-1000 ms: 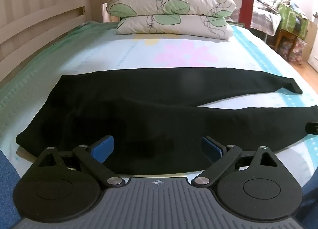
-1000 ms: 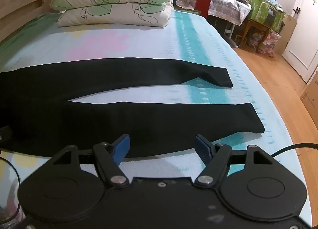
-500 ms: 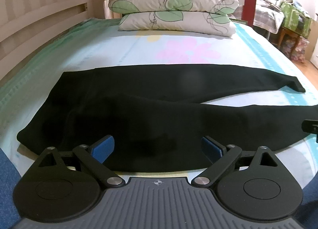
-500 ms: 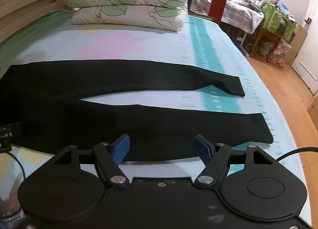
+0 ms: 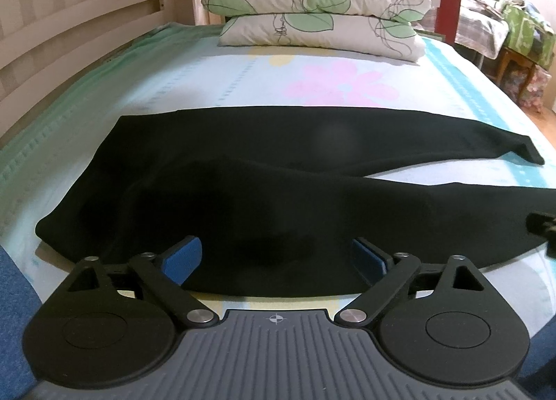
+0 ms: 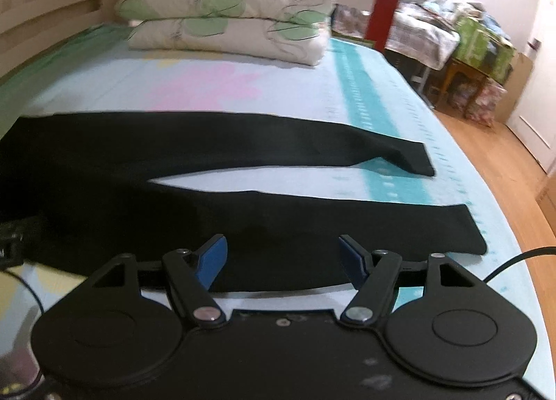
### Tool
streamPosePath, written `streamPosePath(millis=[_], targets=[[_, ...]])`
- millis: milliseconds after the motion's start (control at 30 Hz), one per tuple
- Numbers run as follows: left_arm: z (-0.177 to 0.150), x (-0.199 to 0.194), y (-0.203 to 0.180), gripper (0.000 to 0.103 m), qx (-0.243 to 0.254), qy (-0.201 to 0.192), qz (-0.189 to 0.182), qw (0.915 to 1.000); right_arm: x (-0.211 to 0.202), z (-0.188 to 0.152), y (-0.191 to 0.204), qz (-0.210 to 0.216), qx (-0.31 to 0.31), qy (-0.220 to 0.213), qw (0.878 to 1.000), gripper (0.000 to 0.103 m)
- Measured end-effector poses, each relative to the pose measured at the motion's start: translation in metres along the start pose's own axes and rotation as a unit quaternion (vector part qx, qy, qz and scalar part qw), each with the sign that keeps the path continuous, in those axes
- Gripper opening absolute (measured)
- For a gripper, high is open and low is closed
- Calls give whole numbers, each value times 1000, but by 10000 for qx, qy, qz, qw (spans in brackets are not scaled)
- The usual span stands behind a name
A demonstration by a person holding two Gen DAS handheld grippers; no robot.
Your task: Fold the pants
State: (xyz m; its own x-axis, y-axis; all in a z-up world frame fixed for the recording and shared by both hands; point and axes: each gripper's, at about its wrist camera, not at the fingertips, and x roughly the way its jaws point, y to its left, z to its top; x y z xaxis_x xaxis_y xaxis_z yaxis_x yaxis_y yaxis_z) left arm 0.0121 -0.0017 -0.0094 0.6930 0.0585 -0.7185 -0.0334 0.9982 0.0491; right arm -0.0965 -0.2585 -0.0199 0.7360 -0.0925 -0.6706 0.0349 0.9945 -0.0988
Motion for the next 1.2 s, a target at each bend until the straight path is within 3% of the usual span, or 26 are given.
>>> streamPosePath(millis=[233, 800, 1200], targets=[[-2, 0, -4, 88, 145, 46, 16, 9999, -5, 3, -13, -233, 398, -97, 9989, 72], [-4, -2, -5, 84, 229, 12, 62, 9997, 11, 5, -10, -15, 391, 252, 9989, 72], [2, 0, -1, 84, 211, 130, -21, 9997, 8, 6, -2, -96, 265, 241, 9993, 72]])
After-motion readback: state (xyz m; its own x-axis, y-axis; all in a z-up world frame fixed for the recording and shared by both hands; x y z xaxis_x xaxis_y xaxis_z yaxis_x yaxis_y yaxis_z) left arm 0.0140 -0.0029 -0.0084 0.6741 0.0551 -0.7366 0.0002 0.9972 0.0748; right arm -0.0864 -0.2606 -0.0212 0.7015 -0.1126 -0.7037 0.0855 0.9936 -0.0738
